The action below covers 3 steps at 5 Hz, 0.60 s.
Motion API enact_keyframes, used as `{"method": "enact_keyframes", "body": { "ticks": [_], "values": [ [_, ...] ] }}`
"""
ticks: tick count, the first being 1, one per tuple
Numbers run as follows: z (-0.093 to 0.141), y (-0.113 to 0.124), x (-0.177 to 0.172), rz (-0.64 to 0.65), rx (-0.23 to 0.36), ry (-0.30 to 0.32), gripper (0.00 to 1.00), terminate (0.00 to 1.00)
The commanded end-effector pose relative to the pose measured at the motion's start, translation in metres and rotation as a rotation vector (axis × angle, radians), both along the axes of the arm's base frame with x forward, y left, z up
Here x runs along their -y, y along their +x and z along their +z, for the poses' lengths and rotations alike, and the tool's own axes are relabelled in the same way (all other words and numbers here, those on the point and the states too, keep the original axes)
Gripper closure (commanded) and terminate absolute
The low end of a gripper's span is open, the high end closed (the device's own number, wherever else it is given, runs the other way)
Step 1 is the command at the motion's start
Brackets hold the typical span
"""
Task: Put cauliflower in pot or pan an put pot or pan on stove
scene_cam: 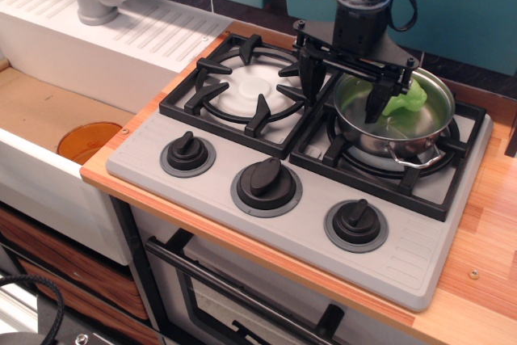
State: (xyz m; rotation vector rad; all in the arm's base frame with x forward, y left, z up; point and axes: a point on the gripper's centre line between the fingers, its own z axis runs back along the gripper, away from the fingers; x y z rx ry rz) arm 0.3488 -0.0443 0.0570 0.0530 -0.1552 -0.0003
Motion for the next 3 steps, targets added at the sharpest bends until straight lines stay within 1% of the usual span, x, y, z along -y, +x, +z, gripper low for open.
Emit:
{"method": "enact_keyframes", "body": {
  "ticks": [1, 2, 3],
  "values": [
    [0.0, 0.013, -0.001, -0.009, 0.079, -0.018, 0.0, 0.0],
    [-0.013, 0.02, -0.002, 0.004, 0.088, -0.023, 1.0, 0.0],
    [-0.017, 0.021, -0.005, -0.025, 0.087, -0.045, 1.0, 0.0]
  ]
}}
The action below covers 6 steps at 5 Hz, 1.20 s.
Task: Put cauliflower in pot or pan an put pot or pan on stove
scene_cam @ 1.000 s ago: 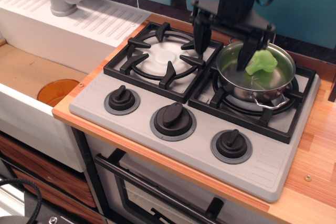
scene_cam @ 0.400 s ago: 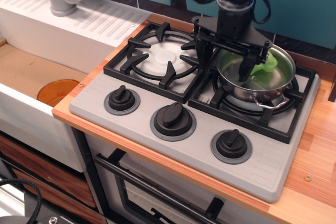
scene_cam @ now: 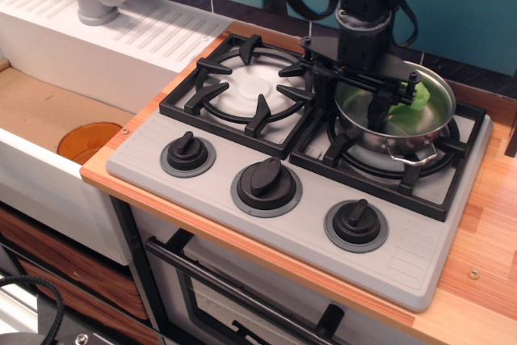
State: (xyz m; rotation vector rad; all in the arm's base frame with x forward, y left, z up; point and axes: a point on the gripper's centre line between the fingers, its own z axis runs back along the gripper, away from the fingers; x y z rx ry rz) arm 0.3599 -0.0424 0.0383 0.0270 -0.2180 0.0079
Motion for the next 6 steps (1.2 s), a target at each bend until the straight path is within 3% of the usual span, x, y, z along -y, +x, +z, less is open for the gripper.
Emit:
{"method": "enact_keyframes", "body": {
  "ticks": [1, 3, 6],
  "values": [
    [0.011, 0.01, -0.005, -0.043, -0.009, -0.037, 1.0, 0.0],
    [0.024, 0.009, -0.001, -0.053, -0.028, -0.038, 1.0, 0.0],
    [0.075, 0.008, -0.021, -0.067, -0.107, 0.003, 1.0, 0.0]
  ]
}}
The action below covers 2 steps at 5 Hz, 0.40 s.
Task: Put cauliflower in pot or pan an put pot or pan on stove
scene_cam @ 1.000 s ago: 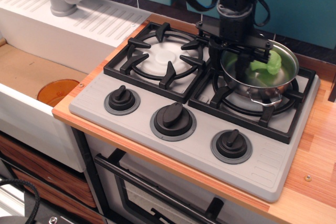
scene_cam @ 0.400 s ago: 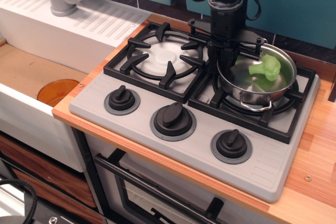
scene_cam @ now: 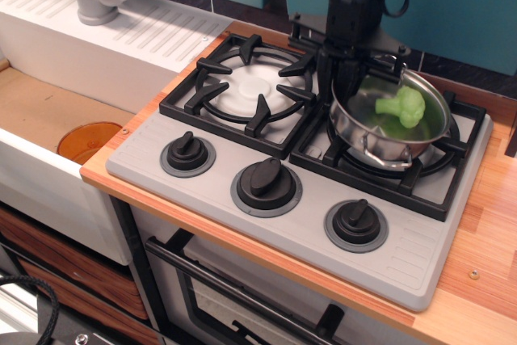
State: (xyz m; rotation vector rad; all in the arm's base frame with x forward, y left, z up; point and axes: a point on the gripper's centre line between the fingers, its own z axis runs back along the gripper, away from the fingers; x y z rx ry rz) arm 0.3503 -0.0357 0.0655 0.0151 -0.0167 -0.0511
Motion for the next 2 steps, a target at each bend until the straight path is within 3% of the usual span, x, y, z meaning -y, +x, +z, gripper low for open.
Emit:
{"method": "enact_keyframes", "body": {
  "ticks": [1, 2],
  "values": [
    [0.055, 0.028, -0.049, -0.062, 0.08, -0.001, 1.0, 0.0],
    [0.053, 0.039, -0.078, -0.099, 0.082, 0.001, 1.0, 0.0]
  ]
}}
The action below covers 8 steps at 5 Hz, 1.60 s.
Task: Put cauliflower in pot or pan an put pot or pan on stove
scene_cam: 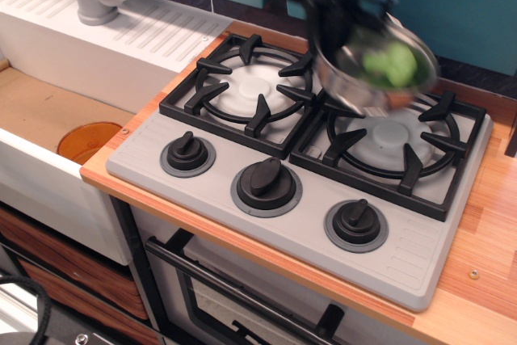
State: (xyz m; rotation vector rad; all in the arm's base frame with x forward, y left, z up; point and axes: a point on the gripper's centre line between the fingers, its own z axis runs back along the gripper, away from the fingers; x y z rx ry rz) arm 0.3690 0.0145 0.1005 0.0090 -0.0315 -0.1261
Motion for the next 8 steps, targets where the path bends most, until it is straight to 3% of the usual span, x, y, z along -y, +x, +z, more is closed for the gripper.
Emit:
{"method": "enact_keyframes", "body": {
  "ticks": [1, 3, 4, 5, 6, 8],
  "values": [
    [0.011, 0.032, -0.062, -0.06, 0.068, -0.005, 1.0, 0.0],
    [-0.018, 0.035, -0.107, -0.08, 0.085, -0.025, 1.0, 0.0],
    [-0.028, 0.028, -0.111, -0.044, 0.089, -0.021, 1.0, 0.0],
    [-0.037, 0.024, -0.112, -0.027, 0.113, 0.012, 0.0, 0.0],
    [-0.034, 0.021, -0.103, -0.018, 0.116, 0.032, 0.0, 0.0],
    [-0.006, 0.023, -0.078, 0.002, 0.092, 0.047, 0.0, 0.0]
  ]
}}
